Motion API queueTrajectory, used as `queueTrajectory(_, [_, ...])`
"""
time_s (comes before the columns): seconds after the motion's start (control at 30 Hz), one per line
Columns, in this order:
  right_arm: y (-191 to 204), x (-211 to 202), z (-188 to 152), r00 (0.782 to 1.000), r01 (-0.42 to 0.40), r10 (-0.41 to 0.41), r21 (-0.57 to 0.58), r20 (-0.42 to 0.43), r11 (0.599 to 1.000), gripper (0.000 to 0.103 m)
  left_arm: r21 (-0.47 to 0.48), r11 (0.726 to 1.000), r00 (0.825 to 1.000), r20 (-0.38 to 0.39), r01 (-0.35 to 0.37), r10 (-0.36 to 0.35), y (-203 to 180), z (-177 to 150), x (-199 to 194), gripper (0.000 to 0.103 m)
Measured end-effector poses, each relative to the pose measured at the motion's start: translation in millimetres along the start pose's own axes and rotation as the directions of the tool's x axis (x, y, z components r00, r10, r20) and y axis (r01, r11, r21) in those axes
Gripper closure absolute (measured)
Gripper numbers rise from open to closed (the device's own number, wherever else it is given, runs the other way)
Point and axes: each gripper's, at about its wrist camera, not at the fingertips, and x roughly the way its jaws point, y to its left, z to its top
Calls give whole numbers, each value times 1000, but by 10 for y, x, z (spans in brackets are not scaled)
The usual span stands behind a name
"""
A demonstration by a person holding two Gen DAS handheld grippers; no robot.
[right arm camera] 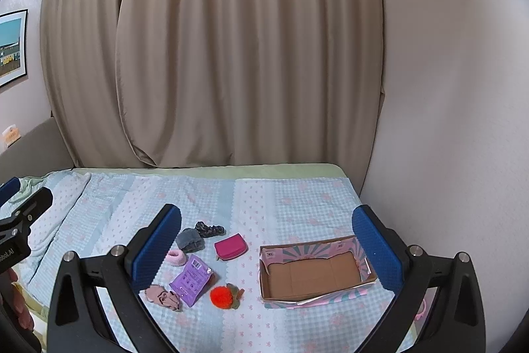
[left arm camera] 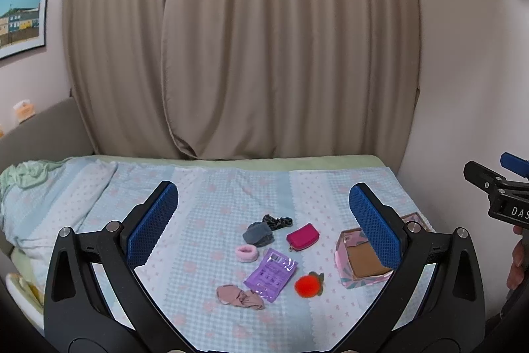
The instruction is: Organize soft objects
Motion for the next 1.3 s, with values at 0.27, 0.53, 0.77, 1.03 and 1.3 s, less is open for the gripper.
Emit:
queueTrajectory(0.27, [10, 27, 63, 1000, 13, -13, -13, 19, 1000, 0, -4, 1000, 1000, 12, 3, -3, 1, -13, -8, 0])
queueTrajectory(0.53, [49, 34, 17, 999, 24, -23, -23, 30, 999, 0, -15, 1000, 1000, 17, 2, -2, 23, -60, 5, 0])
queueTrajectory(0.77, [41, 24, -22, 999, 25, -25, -22, 32, 999, 0, -20, 1000, 1000, 18, 8, -7, 26, -81, -28, 0])
queueTrajectory(1.03, [37, 23, -59, 999, 28, -28, -17, 37, 999, 0, -16, 1000, 1000, 9, 4, -4, 22, -84, -15, 0])
queueTrajectory(1.3, [35, 10, -123, 999, 28, -28, -17, 24, 999, 0, -9, 1000, 1000, 5, 2, -2, 31, -95, -17, 0])
